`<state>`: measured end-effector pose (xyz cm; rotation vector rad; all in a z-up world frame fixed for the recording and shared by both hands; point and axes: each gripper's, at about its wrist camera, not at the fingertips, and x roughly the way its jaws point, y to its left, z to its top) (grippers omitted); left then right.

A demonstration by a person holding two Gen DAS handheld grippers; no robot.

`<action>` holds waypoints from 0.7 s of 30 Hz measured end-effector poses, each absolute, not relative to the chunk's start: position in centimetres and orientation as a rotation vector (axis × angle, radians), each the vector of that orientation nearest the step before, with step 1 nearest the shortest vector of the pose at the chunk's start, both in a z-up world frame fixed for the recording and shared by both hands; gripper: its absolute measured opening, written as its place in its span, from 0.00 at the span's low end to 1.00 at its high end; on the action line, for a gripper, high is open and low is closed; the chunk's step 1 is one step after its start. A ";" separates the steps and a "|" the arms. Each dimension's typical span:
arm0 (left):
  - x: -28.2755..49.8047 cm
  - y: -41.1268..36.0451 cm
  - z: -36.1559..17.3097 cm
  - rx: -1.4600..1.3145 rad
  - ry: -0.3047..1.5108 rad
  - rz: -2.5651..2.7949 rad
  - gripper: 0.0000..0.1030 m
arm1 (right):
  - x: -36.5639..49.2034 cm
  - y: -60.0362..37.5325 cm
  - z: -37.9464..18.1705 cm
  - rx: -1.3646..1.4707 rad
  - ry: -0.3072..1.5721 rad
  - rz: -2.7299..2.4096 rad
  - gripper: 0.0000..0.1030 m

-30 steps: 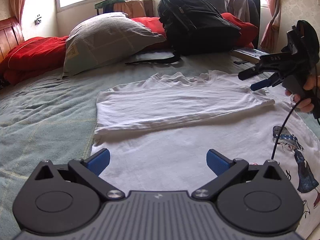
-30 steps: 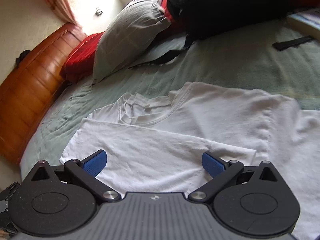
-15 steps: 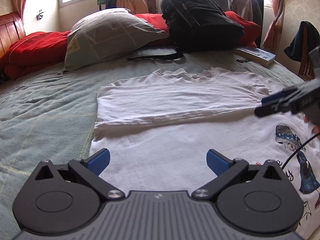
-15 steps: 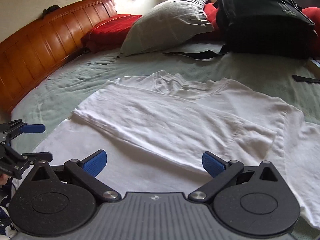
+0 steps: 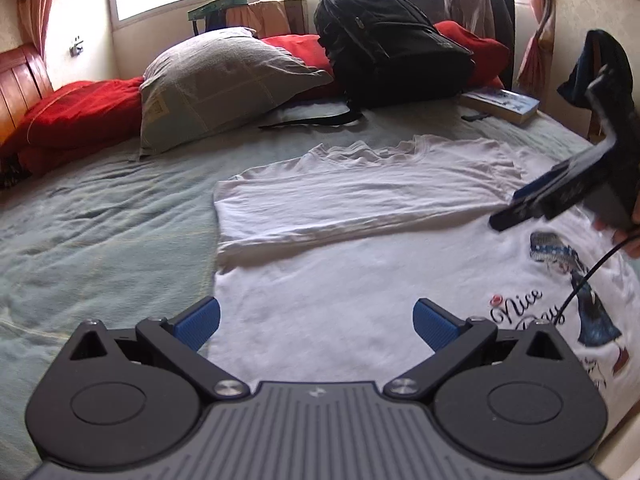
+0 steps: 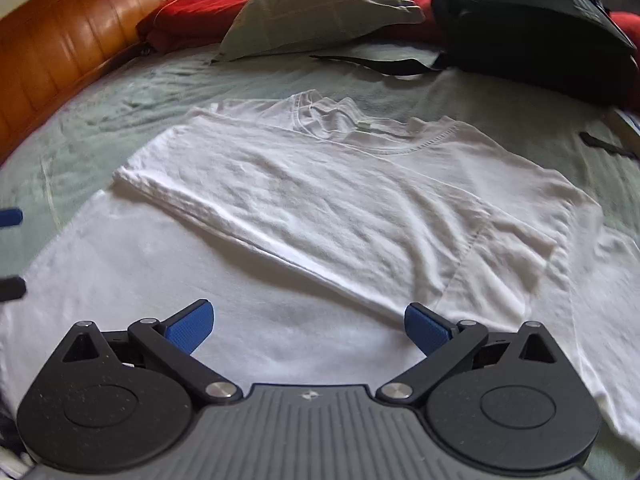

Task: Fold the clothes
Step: 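Move the right gripper across the shirt to its unfolded side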

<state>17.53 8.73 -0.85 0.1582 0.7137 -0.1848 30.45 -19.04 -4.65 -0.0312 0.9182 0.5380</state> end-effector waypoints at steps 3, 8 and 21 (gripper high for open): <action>16.7 8.6 -1.2 0.164 0.730 -0.211 0.99 | 27.5 -19.6 -3.1 -0.038 0.866 0.537 1.00; 15.0 7.9 -4.2 0.113 0.798 -0.284 0.99 | 22.4 -19.6 -4.0 -0.097 0.860 0.497 1.00; 5.3 8.7 -6.2 0.147 0.834 -0.205 0.99 | 12.2 -20.3 -8.6 -0.181 0.761 0.385 1.00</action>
